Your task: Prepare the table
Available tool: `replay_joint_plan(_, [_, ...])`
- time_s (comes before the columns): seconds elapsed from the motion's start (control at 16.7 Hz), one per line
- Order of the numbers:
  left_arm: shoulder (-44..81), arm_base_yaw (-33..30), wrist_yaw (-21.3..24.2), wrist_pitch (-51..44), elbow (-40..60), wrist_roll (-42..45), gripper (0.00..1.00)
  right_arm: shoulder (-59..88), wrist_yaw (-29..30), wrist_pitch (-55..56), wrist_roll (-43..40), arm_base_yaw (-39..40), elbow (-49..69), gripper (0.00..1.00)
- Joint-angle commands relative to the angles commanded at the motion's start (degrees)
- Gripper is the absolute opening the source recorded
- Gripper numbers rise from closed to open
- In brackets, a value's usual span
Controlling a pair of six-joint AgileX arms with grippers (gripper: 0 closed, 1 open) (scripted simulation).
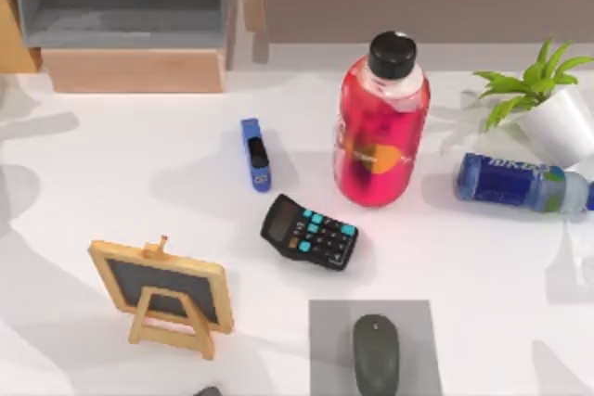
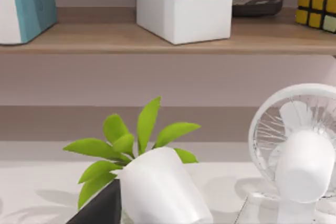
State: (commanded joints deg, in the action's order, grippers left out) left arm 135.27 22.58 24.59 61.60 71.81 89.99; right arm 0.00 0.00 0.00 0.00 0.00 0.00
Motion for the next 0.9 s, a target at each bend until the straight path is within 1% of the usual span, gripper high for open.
replay_joint_plan(0.36, [0.4, 0.5, 0.2, -0.1, -1.9, -0.2, 1.00, 0.0, 0.0, 0.0, 0.0, 0.0, 0.0, 1.00])
replay_joint_plan(0.72, [-3.3, 2.4, 2.1, 4.3, -10.2, -0.1, 1.00, 0.0, 0.0, 0.0, 0.0, 0.0, 0.0, 1.00])
replay_joint_plan(0.9, [-3.7, 2.7, 2.4, 5.0, -11.4, 0.0, 1.00, 0.0, 0.0, 0.0, 0.0, 0.0, 0.0, 1.00])
